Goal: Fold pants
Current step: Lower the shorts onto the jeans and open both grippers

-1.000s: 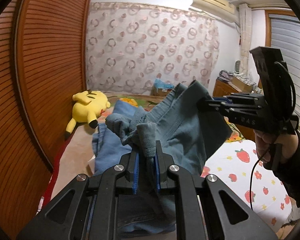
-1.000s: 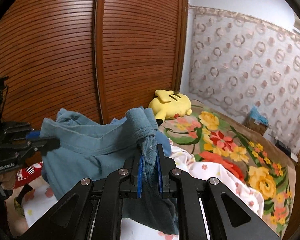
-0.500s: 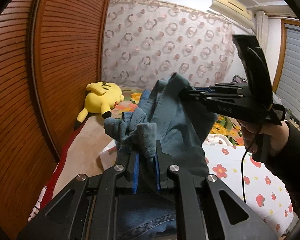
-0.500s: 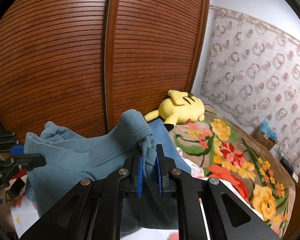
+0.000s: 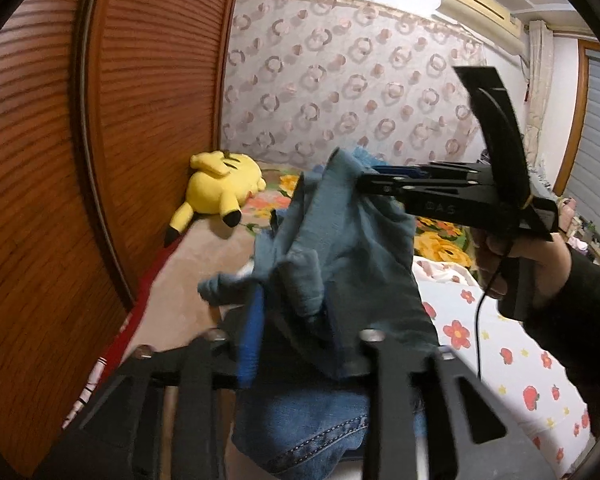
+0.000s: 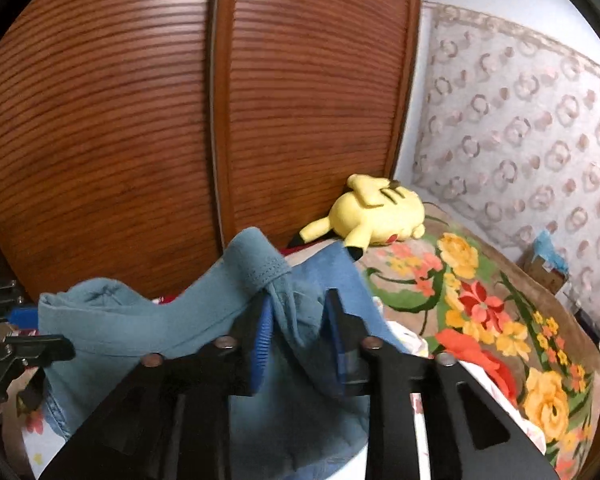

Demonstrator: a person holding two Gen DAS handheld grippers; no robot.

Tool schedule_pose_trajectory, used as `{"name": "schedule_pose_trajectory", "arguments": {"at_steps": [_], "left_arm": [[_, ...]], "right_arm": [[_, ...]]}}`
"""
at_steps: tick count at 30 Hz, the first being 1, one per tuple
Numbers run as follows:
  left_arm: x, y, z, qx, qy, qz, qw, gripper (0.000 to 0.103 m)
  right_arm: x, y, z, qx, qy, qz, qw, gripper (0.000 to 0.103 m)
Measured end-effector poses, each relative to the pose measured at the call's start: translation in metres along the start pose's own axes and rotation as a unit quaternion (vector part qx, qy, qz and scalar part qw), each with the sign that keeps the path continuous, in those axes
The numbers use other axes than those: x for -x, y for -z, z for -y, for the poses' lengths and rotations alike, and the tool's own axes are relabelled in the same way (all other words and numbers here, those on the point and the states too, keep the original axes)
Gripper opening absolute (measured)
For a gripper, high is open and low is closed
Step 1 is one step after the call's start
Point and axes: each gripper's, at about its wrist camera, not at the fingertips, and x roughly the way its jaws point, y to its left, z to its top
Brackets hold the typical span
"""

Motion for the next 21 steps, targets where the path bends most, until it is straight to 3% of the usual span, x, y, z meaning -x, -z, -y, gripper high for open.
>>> {"name": "schedule_pose_trajectory", "arguments": {"at_steps": [6, 9, 13, 21], "left_arm": [[0.013, -0.010, 0.012, -0.010, 0.006, 0.028, 0.9995, 0.050], [0.004, -0.013, 0.021, -0.023, 0.017, 0.022, 0.9994, 0.050], [-0.020, -0.007, 0.028, -0.035, 0.030, -0.014, 0.9988, 0.050], [-0.044, 0.020, 0.023, -0.036, 0.019, -0.068, 0.9969, 0.050]], "right_arm": [[0.029, 0.009, 0.005, -0.012, 0.008, 0.018, 1.000, 0.030], [0.038, 0.020, 0.005, -0.027, -0.005, 0.019, 0.999, 0.030], [0.030, 0.037, 0.003, -0.032, -0.018, -0.001, 0.999, 0.030], [-0.012, 0.047, 0.018, -0.056, -0.027, -0.049, 0.997, 0.030]]}}
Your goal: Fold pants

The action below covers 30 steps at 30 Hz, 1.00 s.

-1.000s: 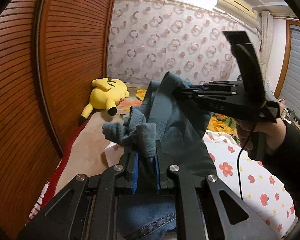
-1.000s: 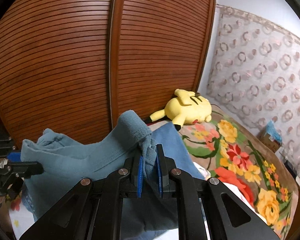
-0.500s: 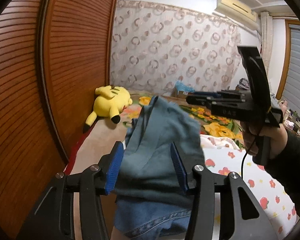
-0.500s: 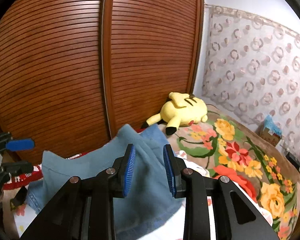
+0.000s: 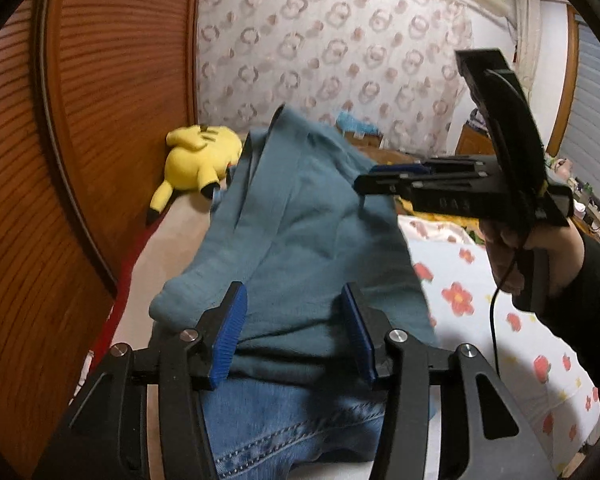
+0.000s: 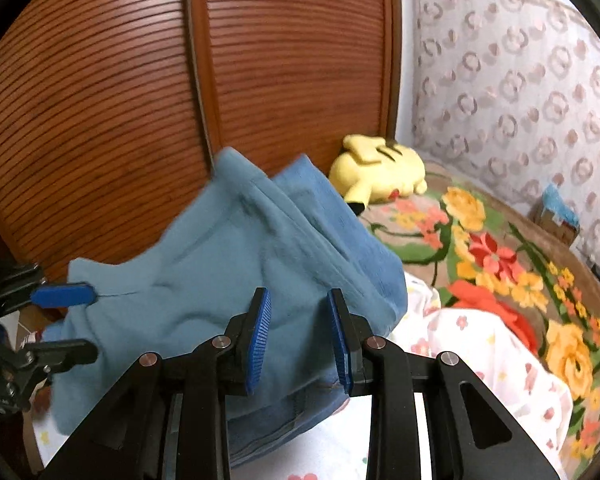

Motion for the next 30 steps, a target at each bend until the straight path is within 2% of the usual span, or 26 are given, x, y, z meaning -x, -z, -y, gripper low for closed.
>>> {"name": "schedule_pose_trajectory", "arguments": {"at_steps": [7, 19, 23, 25, 27, 30], "left_arm": [[-0.008, 0.010, -0.002, 0.005, 0.000, -0.008, 1.0000, 0.050], [-0.007, 0.010, 0.000, 0.006, -0.002, -0.008, 1.0000, 0.052], [-0.005, 0.009, 0.002, 0.002, 0.000, -0.006, 1.0000, 0.059], [-0.003, 0.009, 0.004, -0.002, 0.001, -0.003, 1.0000, 0.066], [0.000, 0.009, 0.006, -0.001, 0.004, -0.001, 1.0000, 0.078], [0.005, 0.007, 0.009, -0.001, -0.006, 0.001, 1.0000, 0.078]], "right_arm": [[-0.025, -0.004, 0.008, -0.014, -0.003, -0.009, 1.000, 0.030], [0.004, 0.010, -0.003, -0.019, 0.002, 0.004, 1.000, 0.030], [0.019, 0.019, -0.010, -0.022, 0.000, 0.013, 1.000, 0.030], [0.025, 0.023, -0.013, -0.024, -0.002, 0.016, 1.000, 0.030], [0.032, 0.028, -0.014, -0.027, -0.002, 0.022, 0.999, 0.030], [0.043, 0.033, -0.017, -0.031, -0.003, 0.029, 0.999, 0.031]]}}
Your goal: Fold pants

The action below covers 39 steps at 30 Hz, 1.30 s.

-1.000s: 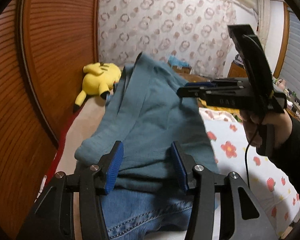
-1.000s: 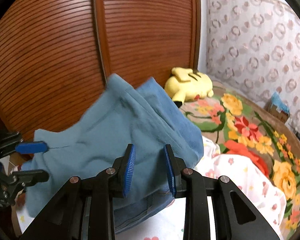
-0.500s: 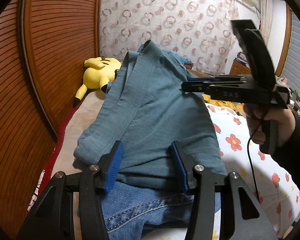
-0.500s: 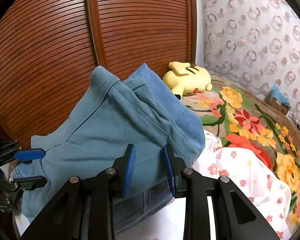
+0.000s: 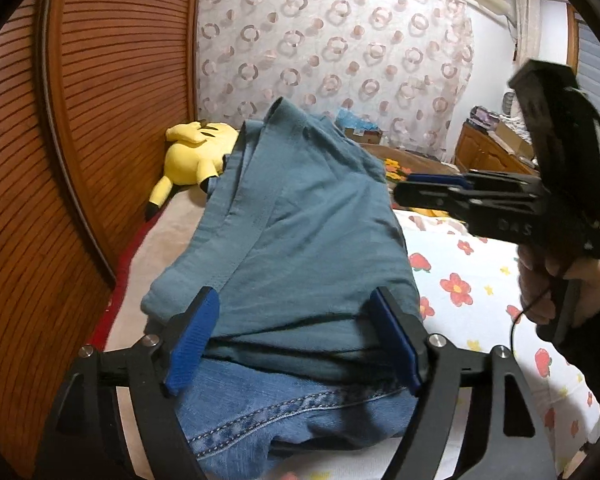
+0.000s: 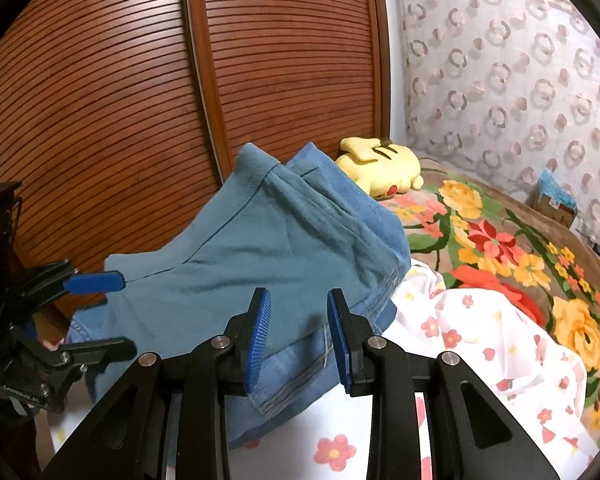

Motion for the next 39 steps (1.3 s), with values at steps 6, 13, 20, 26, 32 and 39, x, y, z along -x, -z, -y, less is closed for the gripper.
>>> {"name": "schedule_pose_trajectory", "arguments": {"at_steps": [6, 13, 20, 26, 32, 39], "left_arm": [[0.011, -0.004, 0.006, -0.009, -0.005, 0.016, 0.9998, 0.079], [0.030, -0.008, 0.012, -0.009, 0.001, 0.042, 0.9991, 0.079], [0.054, -0.012, 0.022, -0.016, -0.007, 0.072, 0.9973, 0.080], [0.074, -0.012, 0.027, -0.016, -0.014, 0.096, 0.9952, 0.080], [0.085, -0.008, 0.033, -0.016, -0.029, 0.101, 0.9943, 0.080], [0.094, 0.003, 0.039, -0.016, -0.020, 0.095, 0.9951, 0.080]], "right_arm": [[0.022, 0.011, -0.004, -0.013, 0.005, 0.015, 1.000, 0.037], [0.048, 0.026, -0.012, -0.020, 0.019, 0.024, 0.999, 0.043], [0.072, 0.036, -0.022, -0.024, 0.028, 0.034, 0.999, 0.045], [0.098, 0.047, -0.033, -0.027, 0.038, 0.048, 0.998, 0.052], [0.122, 0.061, -0.048, -0.026, 0.046, 0.058, 0.997, 0.057], [0.142, 0.076, -0.063, -0.028, 0.057, 0.064, 0.996, 0.057]]}}
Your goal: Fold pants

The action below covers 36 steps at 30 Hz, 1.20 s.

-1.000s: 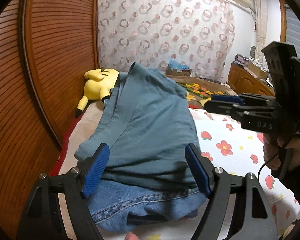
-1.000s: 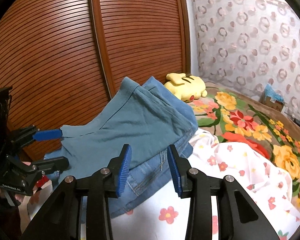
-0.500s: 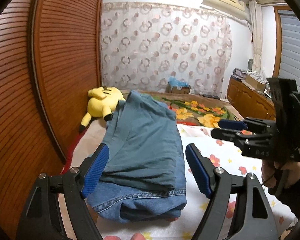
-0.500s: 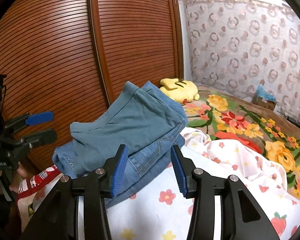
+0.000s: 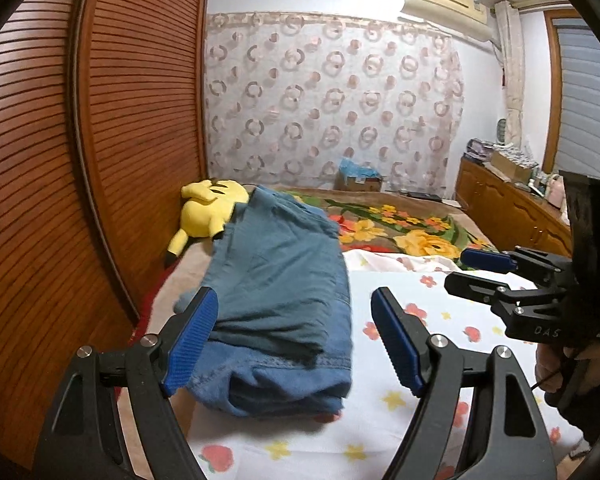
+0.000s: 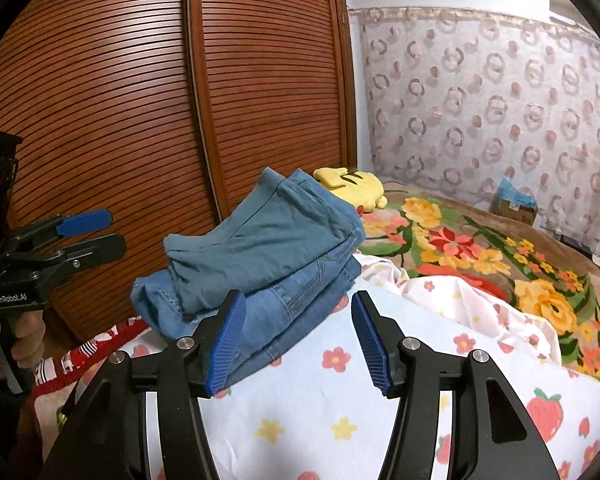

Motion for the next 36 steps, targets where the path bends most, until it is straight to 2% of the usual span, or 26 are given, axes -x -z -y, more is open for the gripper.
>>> {"name": "schedule_pose_trajectory", "arguments": {"at_steps": [11, 25, 36], "left_arm": [[0.011, 0.021, 0.023, -0.005, 0.007, -0.008, 0.9999, 0.080], [0.041, 0.051, 0.063, -0.026, 0.050, -0.009, 0.9984, 0.080], [0.073, 0.054, 0.103, -0.046, 0.087, 0.009, 0.9951, 0.080]], "right_arm": [[0.039, 0.031, -0.017, -0.021, 0.030, 0.000, 0.999, 0.058], [0.104, 0.071, -0.045, -0.052, 0.079, 0.017, 0.995, 0.059], [0.158, 0.092, -0.078, -0.073, 0.137, 0.037, 0.987, 0.063]]}}
